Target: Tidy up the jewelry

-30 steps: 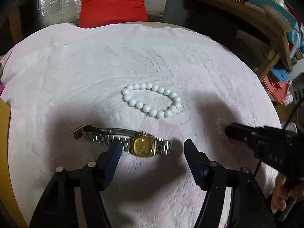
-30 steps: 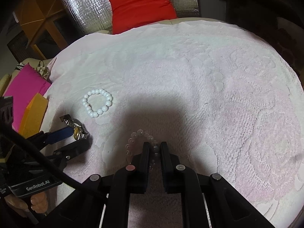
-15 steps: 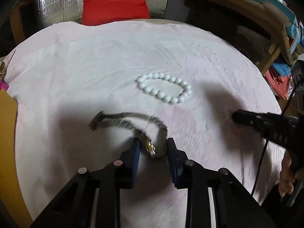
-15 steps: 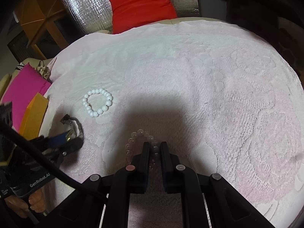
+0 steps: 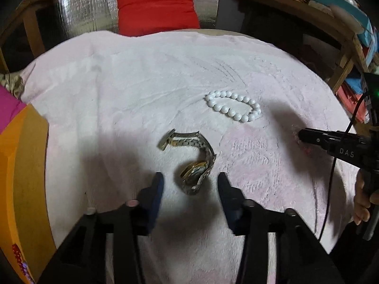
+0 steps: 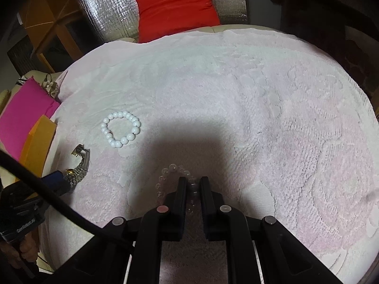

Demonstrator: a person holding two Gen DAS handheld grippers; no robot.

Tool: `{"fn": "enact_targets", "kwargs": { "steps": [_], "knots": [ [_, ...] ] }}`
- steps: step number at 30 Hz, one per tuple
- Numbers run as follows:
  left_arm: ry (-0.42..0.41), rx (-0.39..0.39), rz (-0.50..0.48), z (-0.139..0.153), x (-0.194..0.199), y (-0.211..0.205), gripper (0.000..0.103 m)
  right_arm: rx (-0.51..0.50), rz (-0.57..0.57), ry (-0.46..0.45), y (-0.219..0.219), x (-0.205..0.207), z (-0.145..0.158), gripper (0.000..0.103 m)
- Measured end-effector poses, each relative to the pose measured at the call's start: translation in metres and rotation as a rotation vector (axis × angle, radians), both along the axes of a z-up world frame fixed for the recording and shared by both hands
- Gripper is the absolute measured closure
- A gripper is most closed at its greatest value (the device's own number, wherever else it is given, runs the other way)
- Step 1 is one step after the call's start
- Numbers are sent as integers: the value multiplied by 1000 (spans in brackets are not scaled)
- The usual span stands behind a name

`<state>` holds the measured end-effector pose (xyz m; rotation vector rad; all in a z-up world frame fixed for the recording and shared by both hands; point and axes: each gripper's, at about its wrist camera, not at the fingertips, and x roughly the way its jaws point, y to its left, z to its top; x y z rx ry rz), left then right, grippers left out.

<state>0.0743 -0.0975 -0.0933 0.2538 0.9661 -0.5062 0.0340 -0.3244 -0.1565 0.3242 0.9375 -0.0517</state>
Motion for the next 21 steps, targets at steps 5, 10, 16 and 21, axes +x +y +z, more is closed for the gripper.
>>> {"fn": "enact_targets", "kwargs": {
  "steps": [5, 10, 16, 21],
  "knots": [
    [-22, 81, -12, -8, 1, -16, 53, -3, 2, -4, 2, 2, 0, 91],
    [-40, 106, -10, -12, 1, -18, 53, 2, 0, 0, 0, -1, 1, 90],
    [-66, 140, -15, -13, 0, -22, 53, 10, 2, 2, -1, -1, 0, 90],
    [-78, 157, -19, -13, 0, -26, 52, 34, 10, 3, -5, -2, -1, 89]
  ]
}}
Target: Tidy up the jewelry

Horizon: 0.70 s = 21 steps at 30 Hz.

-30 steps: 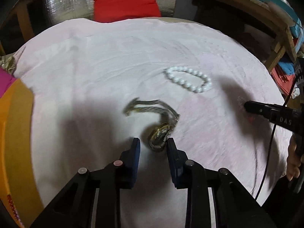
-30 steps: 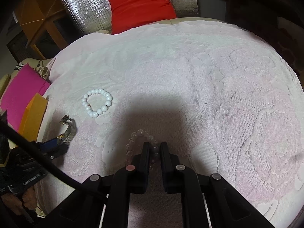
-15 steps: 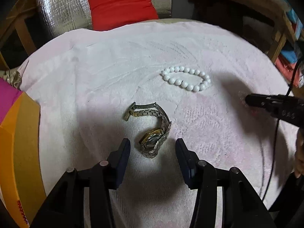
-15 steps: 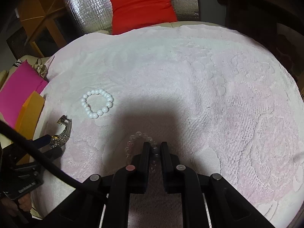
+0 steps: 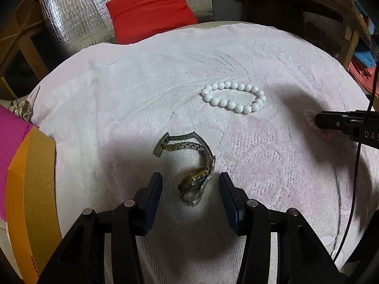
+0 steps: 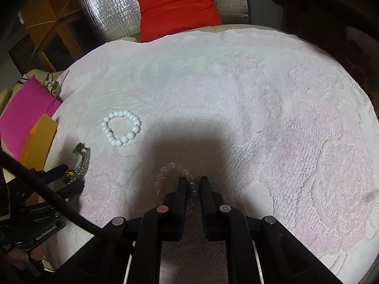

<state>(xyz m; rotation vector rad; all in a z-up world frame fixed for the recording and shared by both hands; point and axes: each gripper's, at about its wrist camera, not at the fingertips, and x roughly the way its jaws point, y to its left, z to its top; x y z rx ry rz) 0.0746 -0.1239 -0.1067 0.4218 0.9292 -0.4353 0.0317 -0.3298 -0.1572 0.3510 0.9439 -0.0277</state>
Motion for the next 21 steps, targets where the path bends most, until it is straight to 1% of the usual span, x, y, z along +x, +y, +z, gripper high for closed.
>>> {"fn": "enact_targets", "kwargs": {
  "steps": [3, 5, 9, 11, 13, 21],
  "knots": [
    [-6, 8, -2, -2, 1, -2, 47, 24, 3, -3, -3, -1, -1, 89],
    [-16, 12, 6, -2, 3, -1, 39, 34, 5, -5, -5, -3, -2, 89],
    [-16, 2, 10, -4, 6, 2, 34, 52, 10, -8, -8, -5, -3, 89],
    [-31, 11, 13, -4, 7, 2, 26, 61, 9, -8, -9, -6, -3, 89],
    [-27, 3, 17, -4, 9, 4, 24, 70, 5, -8, -10, -6, -3, 89],
    [12, -47, 2, -2, 12, 12, 24, 71, -2, -1, -10, -7, -2, 89]
  ]
}}
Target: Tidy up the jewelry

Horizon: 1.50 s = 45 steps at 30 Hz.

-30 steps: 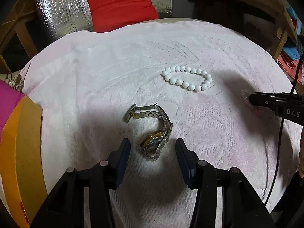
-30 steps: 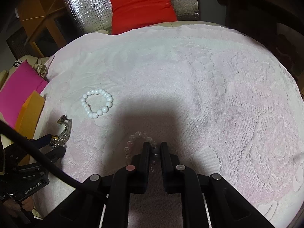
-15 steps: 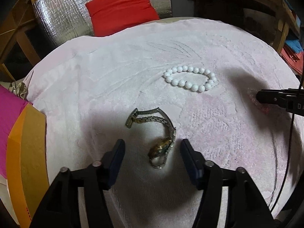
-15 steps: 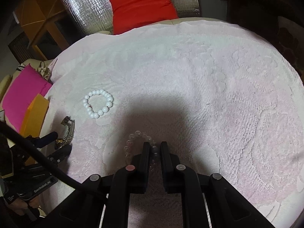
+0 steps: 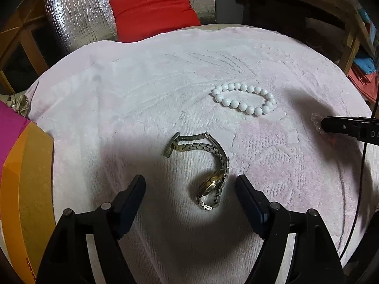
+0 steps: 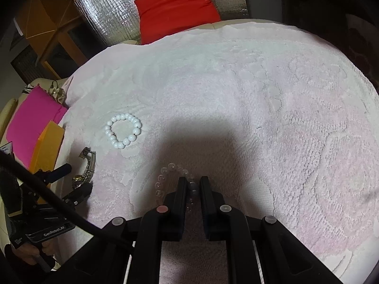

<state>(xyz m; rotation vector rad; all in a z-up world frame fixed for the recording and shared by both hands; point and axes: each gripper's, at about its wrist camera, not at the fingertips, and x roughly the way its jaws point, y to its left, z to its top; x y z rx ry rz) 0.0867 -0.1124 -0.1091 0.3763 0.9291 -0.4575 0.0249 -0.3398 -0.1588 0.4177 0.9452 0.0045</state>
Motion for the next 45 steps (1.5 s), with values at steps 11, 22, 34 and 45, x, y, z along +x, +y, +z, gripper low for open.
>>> {"fn": "enact_targets", "kwargs": {
  "steps": [11, 22, 34, 45],
  "knots": [
    [12, -23, -71, 2, -9, -9, 67, 11, -11, 26, -1, -2, 1, 89],
    [57, -79, -49, 3, -2, -17, 84, -11, -16, 27, 7, -3, 1, 89],
    [64, -109, -25, 4, 1, -21, 89, -41, -2, 16, 14, -3, 2, 90],
    [53, -151, -33, 20, -19, -7, 89, -5, 5, -4, 10, -12, 10, 91]
  ]
}}
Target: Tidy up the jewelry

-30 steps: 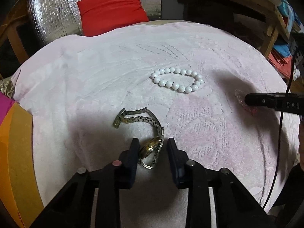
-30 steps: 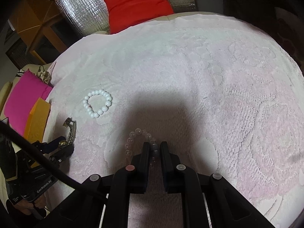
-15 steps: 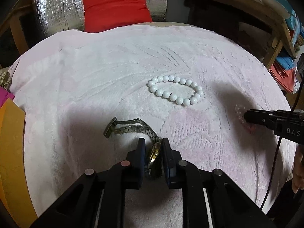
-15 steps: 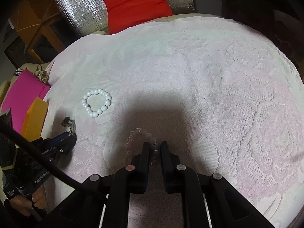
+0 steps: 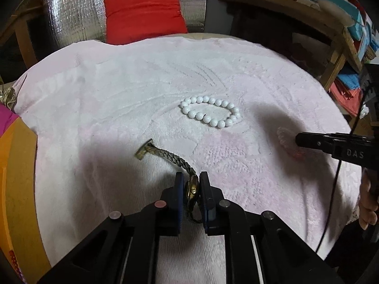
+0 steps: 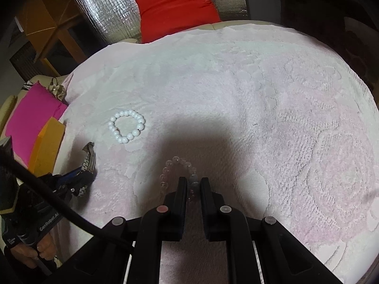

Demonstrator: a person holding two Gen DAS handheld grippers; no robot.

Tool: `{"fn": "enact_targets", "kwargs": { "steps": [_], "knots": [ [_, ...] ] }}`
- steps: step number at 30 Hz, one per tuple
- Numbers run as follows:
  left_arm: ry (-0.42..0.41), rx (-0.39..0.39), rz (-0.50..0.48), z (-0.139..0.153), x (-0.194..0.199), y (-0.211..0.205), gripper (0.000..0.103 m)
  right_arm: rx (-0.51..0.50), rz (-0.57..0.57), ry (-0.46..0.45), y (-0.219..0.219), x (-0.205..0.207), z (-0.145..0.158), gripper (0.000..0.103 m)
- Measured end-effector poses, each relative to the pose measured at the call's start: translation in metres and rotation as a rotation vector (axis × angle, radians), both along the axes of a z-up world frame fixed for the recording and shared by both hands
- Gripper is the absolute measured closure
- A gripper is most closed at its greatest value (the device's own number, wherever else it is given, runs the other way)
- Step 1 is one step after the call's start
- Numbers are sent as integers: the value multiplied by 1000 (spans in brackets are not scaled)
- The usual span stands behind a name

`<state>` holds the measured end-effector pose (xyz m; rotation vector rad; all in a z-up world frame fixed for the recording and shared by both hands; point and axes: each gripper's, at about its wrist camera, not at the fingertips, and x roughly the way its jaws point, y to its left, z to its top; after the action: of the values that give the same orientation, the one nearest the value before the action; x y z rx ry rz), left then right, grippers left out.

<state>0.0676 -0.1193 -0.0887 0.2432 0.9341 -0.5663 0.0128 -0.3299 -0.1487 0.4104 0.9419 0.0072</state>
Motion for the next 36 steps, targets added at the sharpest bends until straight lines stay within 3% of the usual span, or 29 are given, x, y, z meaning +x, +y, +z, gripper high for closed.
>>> {"fn": "enact_targets", "kwargs": {
  "steps": [6, 11, 13, 15, 16, 20, 22, 25, 26, 27, 29, 31, 32, 33, 35, 36],
  "knots": [
    [-22, -58, 7, 17, -11, 13, 92, 31, -40, -39, -17, -5, 12, 91],
    [-33, -64, -3, 20, -13, 13, 94, 62, -34, 35, -18, 0, -1, 88],
    [-24, -53, -1, 18, -11, 13, 94, 53, -20, 48, -14, 1, -3, 75],
    [-31, -35, -4, 17, -11, 13, 94, 48, -2, 29, -9, 0, 0, 44],
    [-39, -25, 1, 17, -12, 14, 94, 37, 2, 17, -5, -1, 2, 38],
    [-28, -12, 4, 13, -11, 21, 93, -48, 33, -2, 10, -2, 1, 34],
    [-12, -2, 6, 10, -9, 23, 93, -94, 48, 17, 18, 1, -5, 36],
    [7, -3, 18, 7, -6, 27, 89, -283, 75, 1, 40, 1, -6, 59],
    [13, -6, 24, 7, -5, 28, 82, -311, 91, -14, 45, -1, -5, 74],
    [14, -8, 29, 7, -5, 29, 79, -321, 106, -21, 48, -2, -5, 82],
    [18, -19, 29, 8, -5, 30, 72, -365, 103, -36, 52, -4, -3, 87],
    [24, -32, 19, 9, -5, 29, 70, -346, 80, -46, 47, -7, 0, 88],
    [30, -41, 8, 9, -6, 27, 65, -321, 62, -58, 41, -9, 3, 88],
    [34, -44, 0, 9, -6, 26, 60, -296, 48, -73, 35, -11, 6, 94],
    [30, -32, -10, 7, -7, 19, 41, -257, 17, -100, 23, -13, 14, 94],
    [30, -28, -14, 6, -6, 16, 40, -225, 5, -108, 16, -15, 17, 94]
  ]
}}
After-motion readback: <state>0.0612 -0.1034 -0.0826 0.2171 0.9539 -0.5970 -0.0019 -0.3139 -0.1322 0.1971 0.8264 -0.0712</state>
